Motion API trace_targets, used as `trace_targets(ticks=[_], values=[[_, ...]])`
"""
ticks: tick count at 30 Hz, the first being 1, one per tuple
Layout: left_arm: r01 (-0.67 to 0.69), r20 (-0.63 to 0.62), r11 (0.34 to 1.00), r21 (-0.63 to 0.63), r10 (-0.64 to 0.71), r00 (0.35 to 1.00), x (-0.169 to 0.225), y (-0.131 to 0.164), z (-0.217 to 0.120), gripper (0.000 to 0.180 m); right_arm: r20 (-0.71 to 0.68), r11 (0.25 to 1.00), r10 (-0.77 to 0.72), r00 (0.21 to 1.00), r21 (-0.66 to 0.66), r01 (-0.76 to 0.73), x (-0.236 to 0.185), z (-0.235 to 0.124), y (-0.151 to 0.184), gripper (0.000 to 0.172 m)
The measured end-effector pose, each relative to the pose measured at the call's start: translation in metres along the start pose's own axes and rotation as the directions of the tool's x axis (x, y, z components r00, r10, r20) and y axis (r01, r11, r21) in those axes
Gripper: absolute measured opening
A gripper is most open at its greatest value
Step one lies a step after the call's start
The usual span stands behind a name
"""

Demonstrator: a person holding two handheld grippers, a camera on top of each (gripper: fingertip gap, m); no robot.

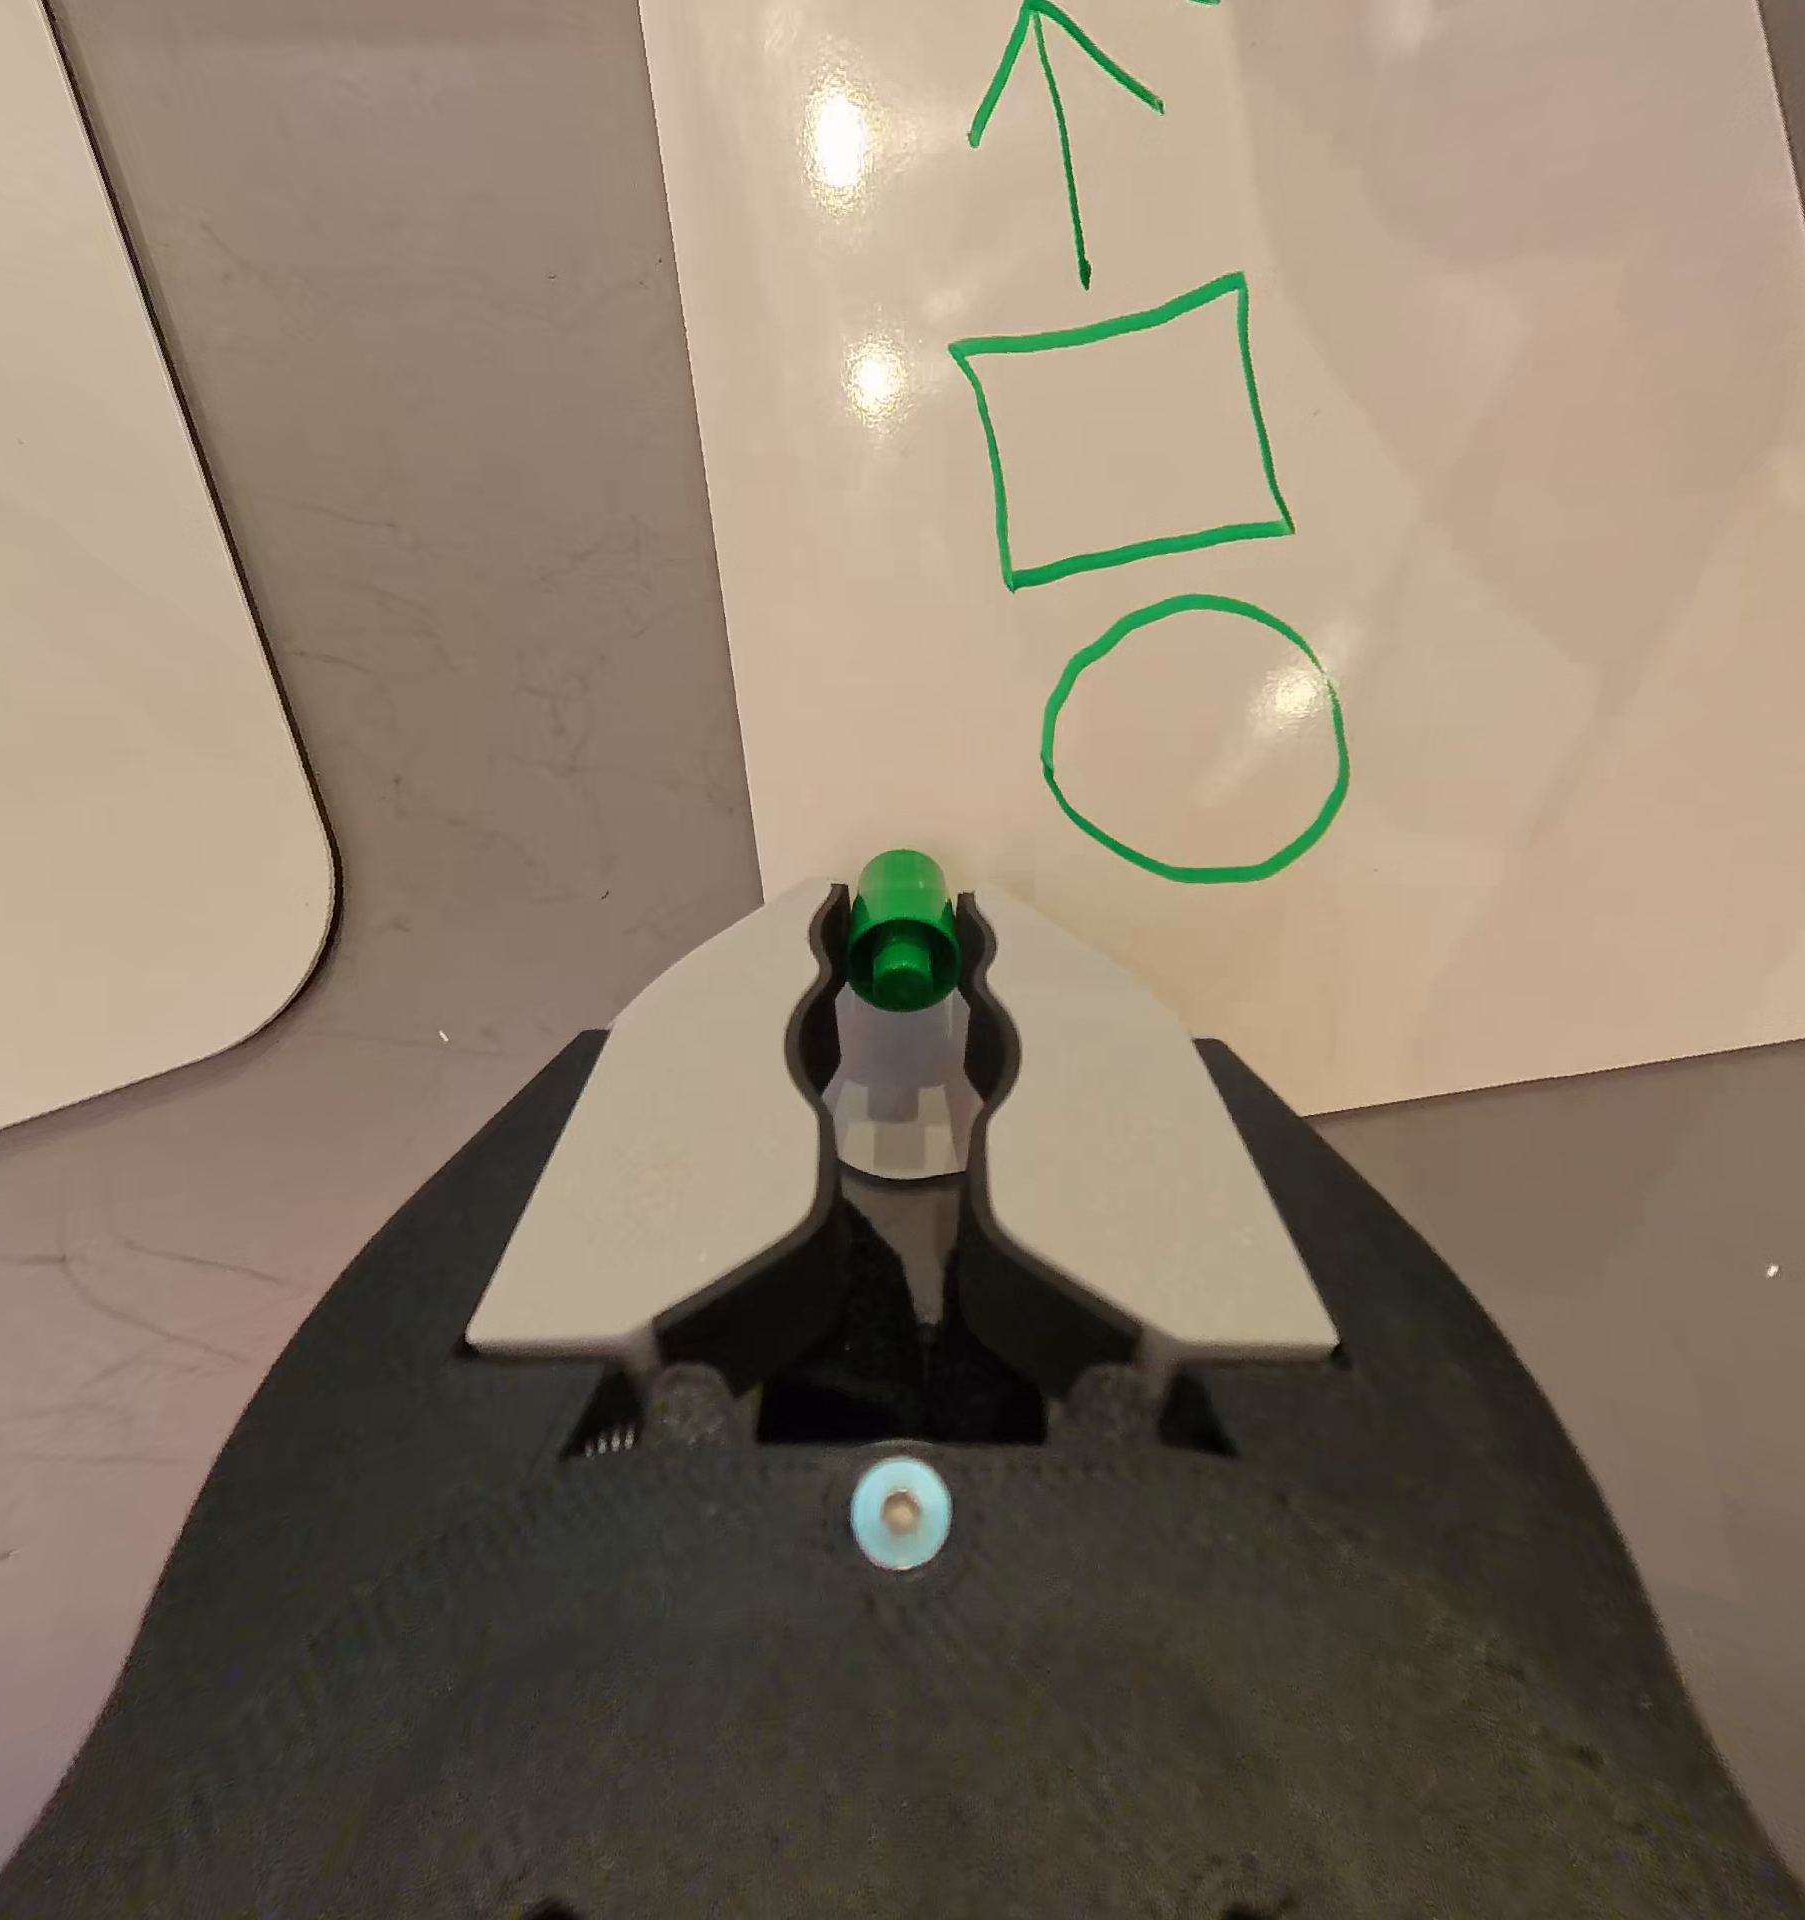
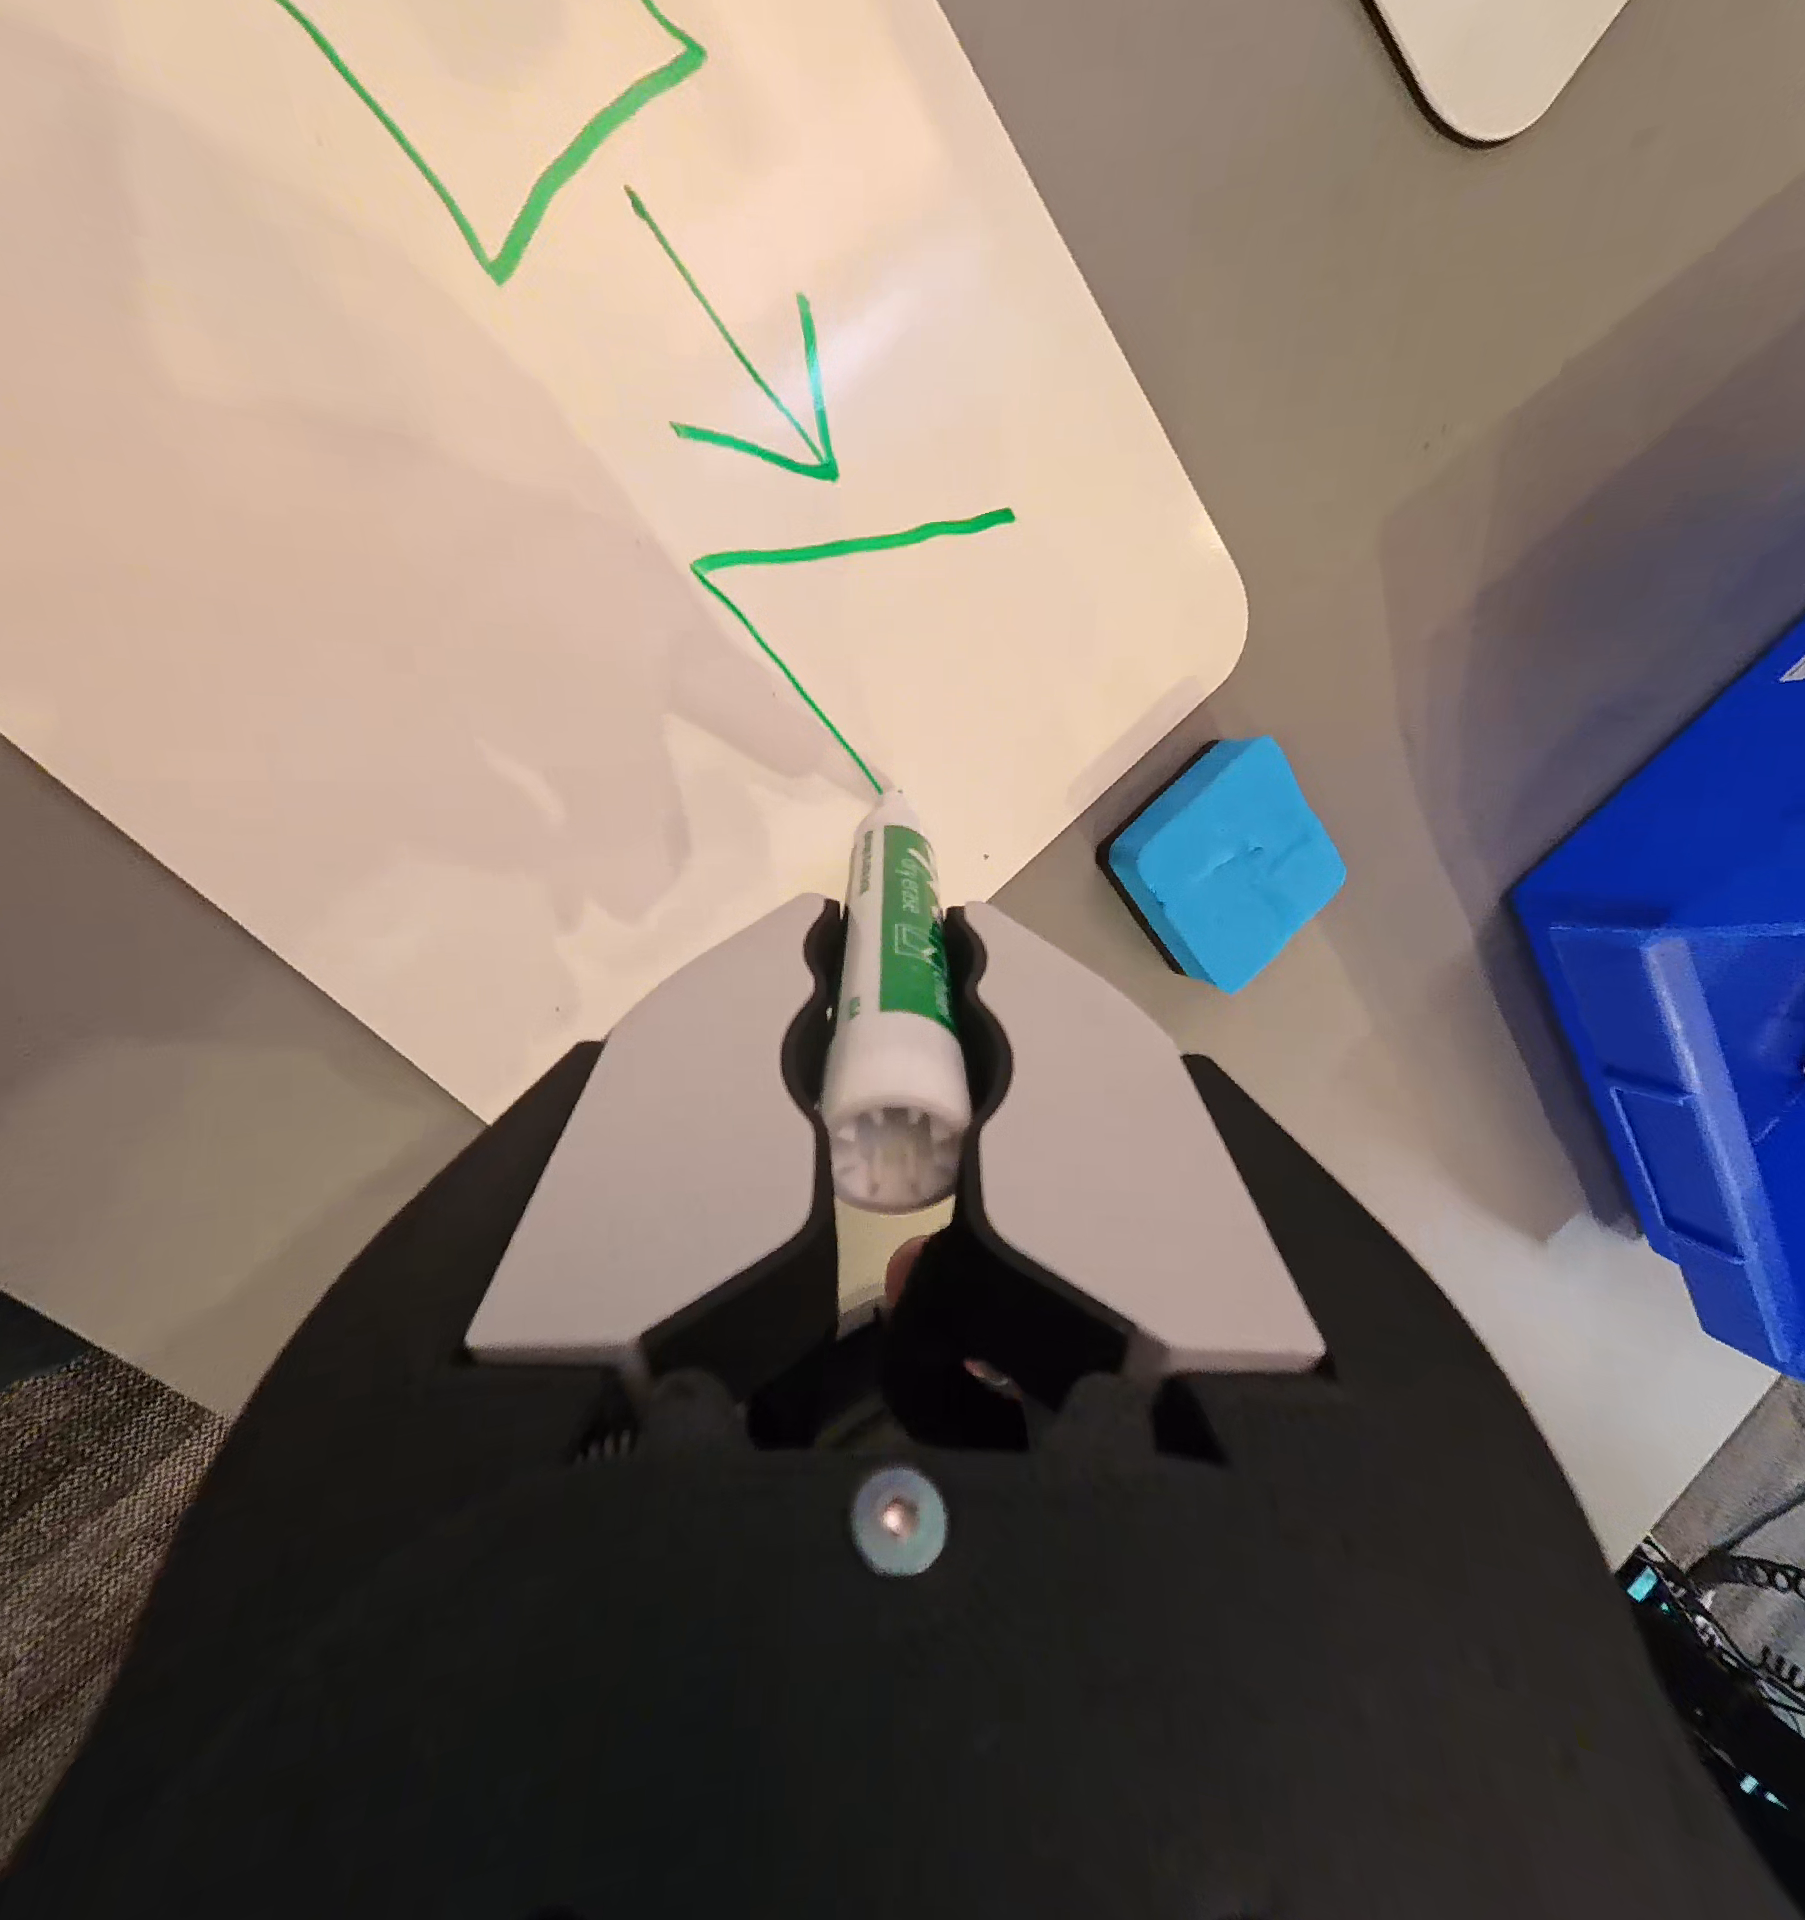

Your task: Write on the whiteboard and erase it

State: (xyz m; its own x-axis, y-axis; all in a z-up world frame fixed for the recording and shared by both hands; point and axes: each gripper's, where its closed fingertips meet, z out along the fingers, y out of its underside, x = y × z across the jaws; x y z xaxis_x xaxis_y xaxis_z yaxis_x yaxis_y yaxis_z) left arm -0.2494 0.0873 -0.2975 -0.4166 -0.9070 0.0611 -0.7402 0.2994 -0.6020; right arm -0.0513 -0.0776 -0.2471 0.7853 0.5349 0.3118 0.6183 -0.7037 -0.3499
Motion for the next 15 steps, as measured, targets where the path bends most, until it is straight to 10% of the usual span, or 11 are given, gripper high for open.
trace_targets(ticks=[15], values=[[-0.001,0.0,1.0,0.0,0.001,1.0,0.0,0.0,0.0,0.02,-0.003,0.998,-0.054,0.999,0.038,0.054,0.019,0.025,-0.043,0.02]])
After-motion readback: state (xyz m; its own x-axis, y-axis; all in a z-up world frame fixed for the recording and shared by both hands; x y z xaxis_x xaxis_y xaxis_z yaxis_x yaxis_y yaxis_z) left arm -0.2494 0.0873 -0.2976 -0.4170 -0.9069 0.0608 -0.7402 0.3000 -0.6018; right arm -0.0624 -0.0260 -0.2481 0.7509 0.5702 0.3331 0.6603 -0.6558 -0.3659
